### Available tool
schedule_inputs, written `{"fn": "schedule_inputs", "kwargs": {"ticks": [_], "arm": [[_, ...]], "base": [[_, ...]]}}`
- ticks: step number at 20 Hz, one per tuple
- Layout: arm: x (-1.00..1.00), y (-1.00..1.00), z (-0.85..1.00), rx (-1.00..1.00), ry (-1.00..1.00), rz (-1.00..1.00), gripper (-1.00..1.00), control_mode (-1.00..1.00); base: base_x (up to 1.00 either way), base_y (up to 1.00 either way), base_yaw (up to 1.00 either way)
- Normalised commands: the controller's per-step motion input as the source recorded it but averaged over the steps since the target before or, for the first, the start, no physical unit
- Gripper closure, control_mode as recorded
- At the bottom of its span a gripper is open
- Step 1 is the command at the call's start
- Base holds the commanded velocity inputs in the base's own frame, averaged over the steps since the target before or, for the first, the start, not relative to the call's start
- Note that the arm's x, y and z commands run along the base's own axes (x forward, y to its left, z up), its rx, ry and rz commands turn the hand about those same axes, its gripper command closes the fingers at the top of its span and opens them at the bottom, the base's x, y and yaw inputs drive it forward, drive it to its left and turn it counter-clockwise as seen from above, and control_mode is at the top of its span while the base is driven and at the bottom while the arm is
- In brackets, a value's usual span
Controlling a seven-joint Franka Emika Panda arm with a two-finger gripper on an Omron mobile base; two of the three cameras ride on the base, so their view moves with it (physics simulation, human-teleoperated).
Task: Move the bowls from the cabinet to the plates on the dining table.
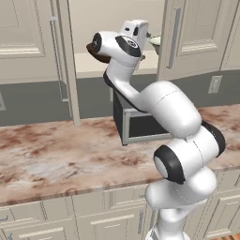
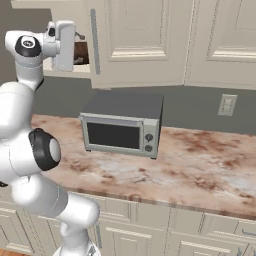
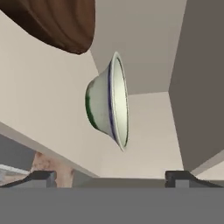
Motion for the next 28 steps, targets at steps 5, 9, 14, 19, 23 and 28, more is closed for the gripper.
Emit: {"fn": "schedule_inputs", "kwargs": {"ticks": [5,9,14,19,23,28], "arm": [[-0.35,-0.28,0.0,0.0,0.01,-0.13,-1.0,-1.0],[-0.26,-0.31,0.0,0.0,0.02,-0.14,-1.0,-1.0],[-0.1,-0.23,0.0,0.0,0.0,-0.09,-1.0,-1.0],[-0.21,-0.23,0.0,0.0,0.0,-0.08,-1.0,-1.0],[-0.66,-0.54,-0.02,0.0,0.0,-0.16,-1.0,-1.0],[-0.63,-0.48,-0.01,0.0,0.0,-0.13,-1.0,-1.0]], "base": [[0.0,0.0,0.0],[0.0,0.0,0.0],[0.0,0.0,0.0],[0.0,0.0,0.0],[0.0,0.0,0.0],[0.0,0.0,0.0]]}}
